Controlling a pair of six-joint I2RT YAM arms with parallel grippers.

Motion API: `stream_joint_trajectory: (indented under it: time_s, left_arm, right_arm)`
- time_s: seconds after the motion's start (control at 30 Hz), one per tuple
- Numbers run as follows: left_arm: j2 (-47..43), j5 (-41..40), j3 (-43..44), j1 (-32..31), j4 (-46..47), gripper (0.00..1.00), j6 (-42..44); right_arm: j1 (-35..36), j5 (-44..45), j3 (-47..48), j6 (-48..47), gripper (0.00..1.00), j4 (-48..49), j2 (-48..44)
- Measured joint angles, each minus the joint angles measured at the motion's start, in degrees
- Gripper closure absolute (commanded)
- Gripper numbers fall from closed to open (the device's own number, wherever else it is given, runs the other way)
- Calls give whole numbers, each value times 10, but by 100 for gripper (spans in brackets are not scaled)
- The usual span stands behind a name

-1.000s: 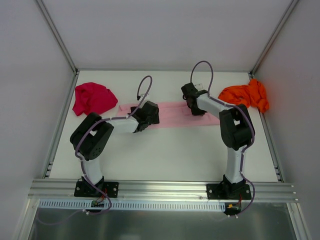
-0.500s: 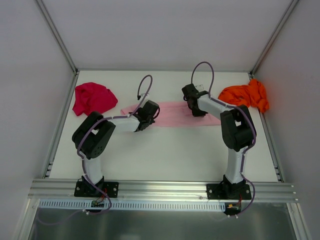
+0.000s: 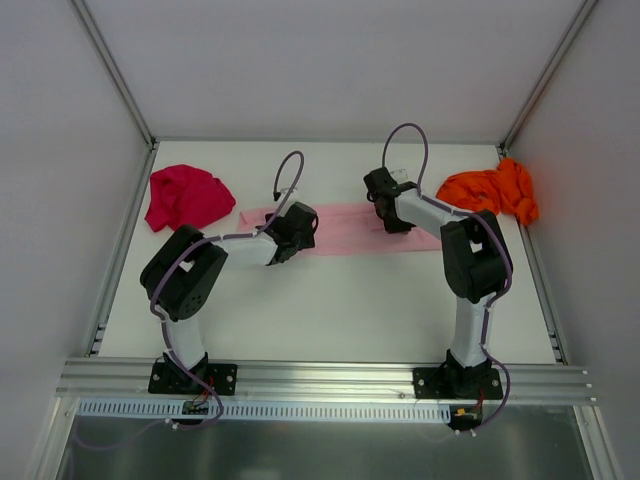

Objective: Fold and stack the t-shirts
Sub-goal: Rotate the tshirt 90 degrees

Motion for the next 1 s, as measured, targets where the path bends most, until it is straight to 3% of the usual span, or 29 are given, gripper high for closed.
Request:
stream_joint_trajectory:
  time_s: [0.17, 0.47, 1.0]
  left_arm:
    - [-5, -5, 3, 0, -23, 29, 2]
    - [25, -59, 68, 4, -133, 30, -37]
    - [32, -29, 71, 46, -124, 31, -56]
  right_arm:
    - [0, 3, 7, -2, 99, -2, 0]
    - [2, -22, -8, -3, 99, 23, 0]
    - [61, -13, -76, 7, 99, 47, -17]
